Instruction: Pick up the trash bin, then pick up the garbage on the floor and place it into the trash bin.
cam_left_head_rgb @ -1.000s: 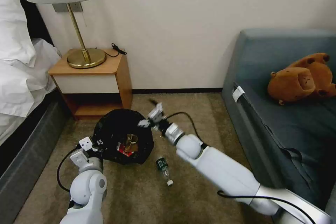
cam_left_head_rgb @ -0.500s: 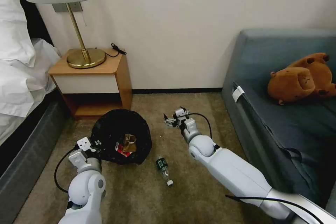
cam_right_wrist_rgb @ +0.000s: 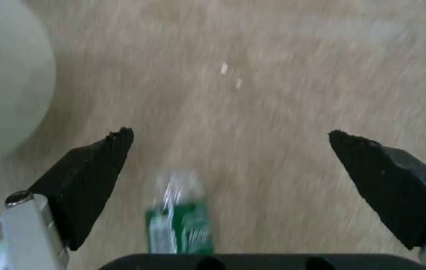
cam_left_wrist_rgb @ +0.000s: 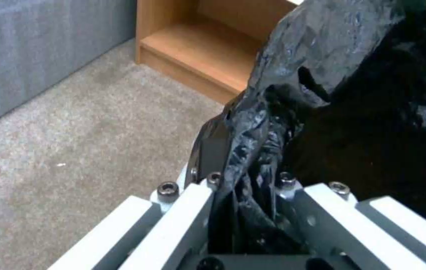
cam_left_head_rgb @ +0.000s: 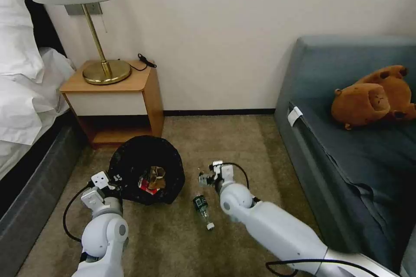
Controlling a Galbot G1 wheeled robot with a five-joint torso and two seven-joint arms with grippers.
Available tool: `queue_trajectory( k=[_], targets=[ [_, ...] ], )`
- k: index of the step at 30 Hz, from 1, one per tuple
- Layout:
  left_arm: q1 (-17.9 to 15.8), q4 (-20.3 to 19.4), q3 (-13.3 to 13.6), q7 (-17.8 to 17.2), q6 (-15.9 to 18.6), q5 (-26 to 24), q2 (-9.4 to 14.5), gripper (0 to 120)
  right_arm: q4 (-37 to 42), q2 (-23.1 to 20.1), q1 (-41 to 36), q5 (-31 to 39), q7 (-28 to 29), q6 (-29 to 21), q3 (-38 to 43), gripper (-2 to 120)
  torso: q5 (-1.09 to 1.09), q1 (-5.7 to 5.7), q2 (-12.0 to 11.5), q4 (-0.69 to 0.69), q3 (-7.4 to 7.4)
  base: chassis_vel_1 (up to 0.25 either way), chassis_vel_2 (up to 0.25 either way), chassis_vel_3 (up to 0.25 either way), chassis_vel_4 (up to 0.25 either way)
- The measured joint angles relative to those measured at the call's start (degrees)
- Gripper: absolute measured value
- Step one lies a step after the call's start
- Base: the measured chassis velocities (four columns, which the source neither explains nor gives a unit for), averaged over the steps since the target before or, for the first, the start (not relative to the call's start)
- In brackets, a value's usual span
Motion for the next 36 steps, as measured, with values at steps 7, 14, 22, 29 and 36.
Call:
queue_trajectory(
  k=[7,14,22,29,36],
  targets=[
    [0.7,-0.3,0.5,0.0,-0.2,0.4,-0.3,1,0.3,-0.2,-4.5,-4.0,-2.0,-1.8,-0.8,100,0.01,0.0,0.0,-0.01,0.0,0.0,0.0,0.0,0.0],
    [1.0,-0.5,1.1,0.0,-0.3,1.0,-0.9,1,-0.4,0.5,-6.2,-4.4,-3.2,-1.3,-2.1,100,0.0,0.0,0.0,-0.01,0.0,0.0,0.0,0.0,0.0],
    [1.8,-0.5,0.4,0.0,-0.8,0.9,-1.0,1,-3.8,2.1,-5.2,-6.8,-4.1,0.1,-5.0,100,0.01,0.0,0.0,0.0,0.0,0.0,0.0,0.0,0.0],
    [2.1,-0.5,-0.4,0.1,-1.1,0.5,-0.9,1,-6.5,2.4,-4.4,-9.1,-5.6,1.8,-5.8,100,0.0,0.0,0.0,-0.01,0.0,0.0,0.0,0.0,0.0],
    [2.4,-0.8,-1.0,0.2,-1.2,0.2,-0.9,1,-11.0,4.3,-4.3,-12.6,-7.7,4.5,-5.8,100,0.0,0.0,0.0,0.0,0.0,0.0,0.0,0.0,0.0]
  ],
)
